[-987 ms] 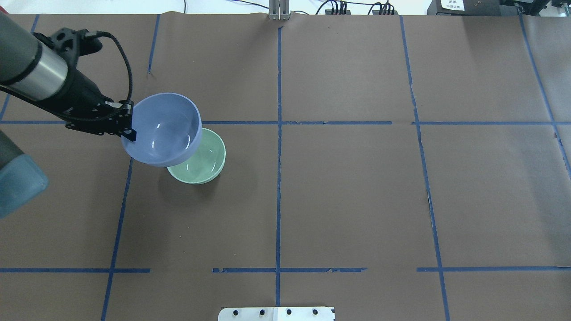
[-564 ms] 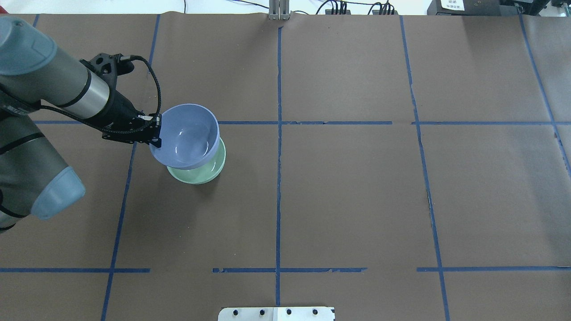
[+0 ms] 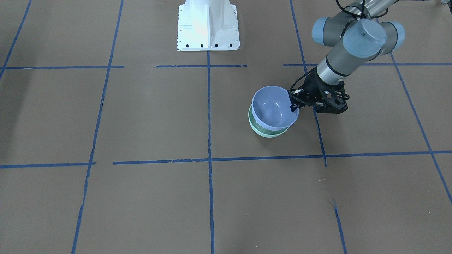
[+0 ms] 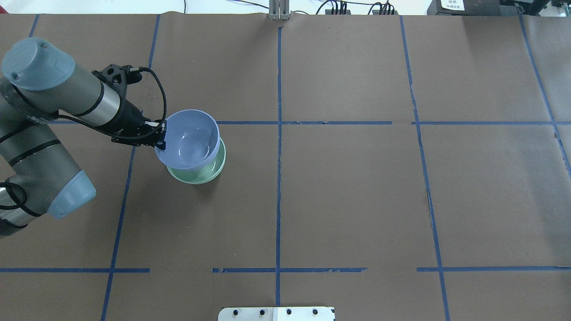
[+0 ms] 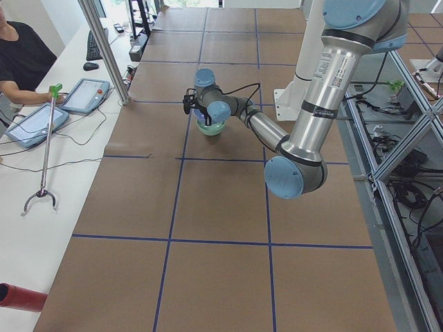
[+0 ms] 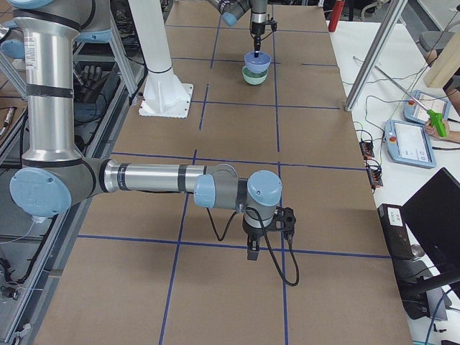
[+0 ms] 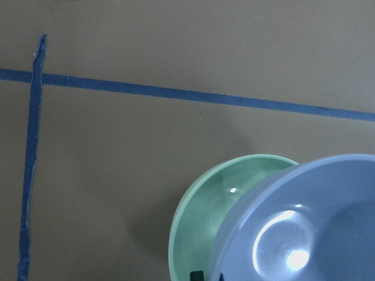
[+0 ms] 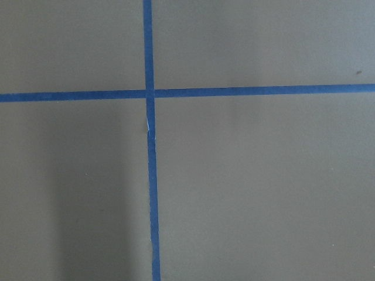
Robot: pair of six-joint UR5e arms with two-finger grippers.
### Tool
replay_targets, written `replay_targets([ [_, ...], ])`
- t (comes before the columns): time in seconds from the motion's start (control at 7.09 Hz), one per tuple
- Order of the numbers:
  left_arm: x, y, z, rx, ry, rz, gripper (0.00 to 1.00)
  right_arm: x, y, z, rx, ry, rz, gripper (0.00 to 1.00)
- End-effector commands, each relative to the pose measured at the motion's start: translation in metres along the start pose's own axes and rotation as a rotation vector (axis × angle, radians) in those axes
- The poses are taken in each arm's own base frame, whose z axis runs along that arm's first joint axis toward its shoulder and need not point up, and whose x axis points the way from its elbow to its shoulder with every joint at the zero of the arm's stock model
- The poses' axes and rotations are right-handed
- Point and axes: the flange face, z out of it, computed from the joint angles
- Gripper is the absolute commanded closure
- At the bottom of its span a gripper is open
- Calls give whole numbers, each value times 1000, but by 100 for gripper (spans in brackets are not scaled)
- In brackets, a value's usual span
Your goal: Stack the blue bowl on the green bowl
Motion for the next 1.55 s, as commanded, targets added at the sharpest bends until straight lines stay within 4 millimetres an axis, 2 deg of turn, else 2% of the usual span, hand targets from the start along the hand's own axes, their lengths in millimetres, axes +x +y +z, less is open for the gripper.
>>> replay_targets([
  [0.0, -2, -1, 3, -2, 1, 5, 83, 0, 0, 0, 1, 0, 1, 0],
  [0.14, 1, 1, 1, 3, 6, 11, 1, 0, 0, 0, 0, 0, 0, 0],
  [0.56, 4, 2, -7, 14, 13, 21, 0, 0, 0, 0, 1, 0, 1, 0],
  [0.71, 8, 3, -16, 26, 27, 42, 0, 0, 0, 0, 0, 0, 0, 0],
  [0.85, 6, 0, -30, 45, 28, 169, 0, 0, 0, 0, 1, 0, 1, 0],
  [0.99, -29, -16, -51, 80, 2, 240, 0, 0, 0, 0, 0, 0, 0, 0],
  [1.13, -72, -40, -85, 135, -33, 241, 0, 0, 0, 0, 1, 0, 1, 0],
  [1.27, -129, -53, -118, 114, -37, 278, 0, 0, 0, 0, 1, 0, 1, 0],
  [1.41, -198, -55, -137, 118, -90, 367, 0, 0, 0, 0, 1, 0, 1, 0],
])
